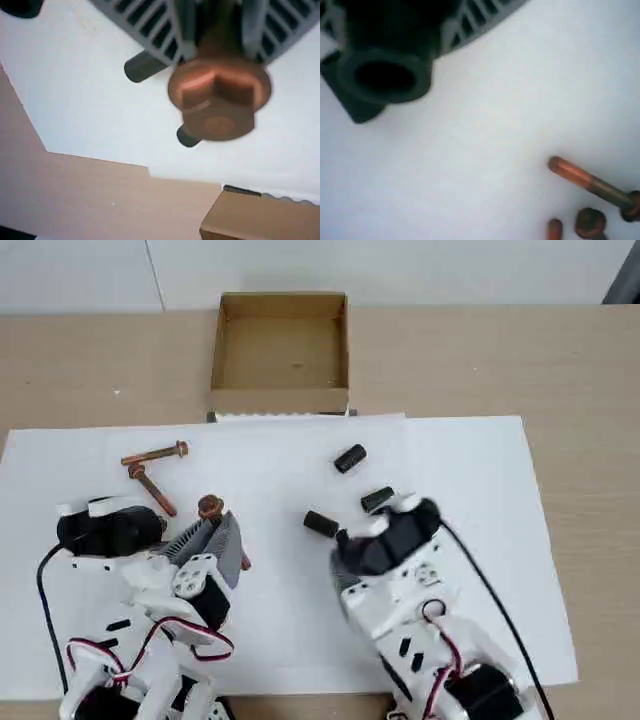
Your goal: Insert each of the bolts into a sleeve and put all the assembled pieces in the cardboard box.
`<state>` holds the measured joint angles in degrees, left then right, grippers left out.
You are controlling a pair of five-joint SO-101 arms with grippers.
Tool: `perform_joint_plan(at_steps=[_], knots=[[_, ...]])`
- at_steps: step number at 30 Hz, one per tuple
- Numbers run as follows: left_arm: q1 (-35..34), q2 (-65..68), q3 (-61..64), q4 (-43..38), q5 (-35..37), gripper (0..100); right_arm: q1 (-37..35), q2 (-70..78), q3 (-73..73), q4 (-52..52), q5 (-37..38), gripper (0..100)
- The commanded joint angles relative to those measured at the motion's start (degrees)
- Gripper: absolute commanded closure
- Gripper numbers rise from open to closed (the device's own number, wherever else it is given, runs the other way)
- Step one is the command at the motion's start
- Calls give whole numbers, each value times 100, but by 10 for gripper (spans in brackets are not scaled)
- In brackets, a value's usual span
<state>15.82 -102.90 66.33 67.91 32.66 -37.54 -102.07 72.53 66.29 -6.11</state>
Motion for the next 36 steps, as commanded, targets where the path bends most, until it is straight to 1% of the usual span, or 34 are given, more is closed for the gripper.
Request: perform_joint_plan(at_steps=[1,3,7,11,14,17,22,25,30,36], knots=[[18,-26,145,-554,18,995,-409,-198,62,-207,308,995],[26,-26,189,-747,97,995,-462,-189,70,-207,343,995],[26,-26,189,-949,598,995,-479,-163,88,-347,360,995],[44,-26,189,-976,914,995,-804,-171,229,-365,457,995],[352,-26,189,-976,1055,995,-1077,-171,308,-462,527,995],[747,-26,198,-993,1275,995,-1147,-163,457,-822,527,995],[870,-26,409,-1512,1275,995,-1147,-171,659,-1112,800,995],[879,-26,497,-1662,1275,995,-1147,-171,677,-1244,809,995],[879,-26,505,-1574,1275,995,-1147,-163,651,-1262,818,995],[1319,-26,646,-1301,1257,995,-1147,-171,633,-1262,818,995]])
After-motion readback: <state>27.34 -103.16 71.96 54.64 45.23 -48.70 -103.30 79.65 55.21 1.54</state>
